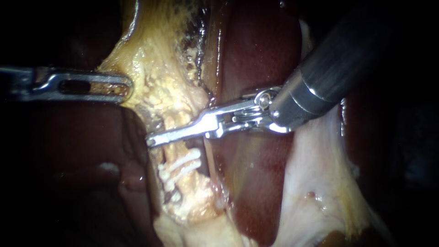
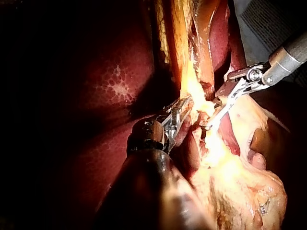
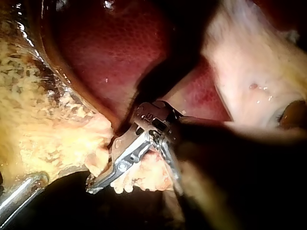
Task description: Clipping third clip left tube
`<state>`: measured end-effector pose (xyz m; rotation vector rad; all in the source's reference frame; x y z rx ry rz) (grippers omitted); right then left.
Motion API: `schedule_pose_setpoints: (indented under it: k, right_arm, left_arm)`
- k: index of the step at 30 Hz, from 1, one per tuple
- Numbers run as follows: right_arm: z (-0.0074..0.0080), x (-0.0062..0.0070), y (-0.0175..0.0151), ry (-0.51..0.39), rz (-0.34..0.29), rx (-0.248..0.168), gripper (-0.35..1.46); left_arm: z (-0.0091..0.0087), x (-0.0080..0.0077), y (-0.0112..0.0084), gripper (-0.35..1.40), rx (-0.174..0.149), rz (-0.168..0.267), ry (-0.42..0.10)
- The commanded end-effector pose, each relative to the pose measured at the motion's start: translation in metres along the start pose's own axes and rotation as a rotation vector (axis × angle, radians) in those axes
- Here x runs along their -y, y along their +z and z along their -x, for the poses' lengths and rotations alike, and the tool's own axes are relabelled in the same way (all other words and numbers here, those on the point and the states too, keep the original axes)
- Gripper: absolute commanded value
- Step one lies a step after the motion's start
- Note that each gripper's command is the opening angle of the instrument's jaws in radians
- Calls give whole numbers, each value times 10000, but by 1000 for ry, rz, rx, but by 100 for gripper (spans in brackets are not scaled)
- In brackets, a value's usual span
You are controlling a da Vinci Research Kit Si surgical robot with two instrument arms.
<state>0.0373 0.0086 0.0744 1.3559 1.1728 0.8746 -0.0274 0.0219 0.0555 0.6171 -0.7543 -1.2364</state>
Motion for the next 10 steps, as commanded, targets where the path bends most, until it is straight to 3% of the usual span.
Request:
schedule_pose_setpoints:
  k: [1,10]
  right_arm:
    - [0,0,0,0,-4,4,-35]
    - [2,1,1,-1,-9,10,-35]
  left_arm:
    - [0,0,0,-35,0,0,0]
    - [0,-1,0,-35,0,0,0]
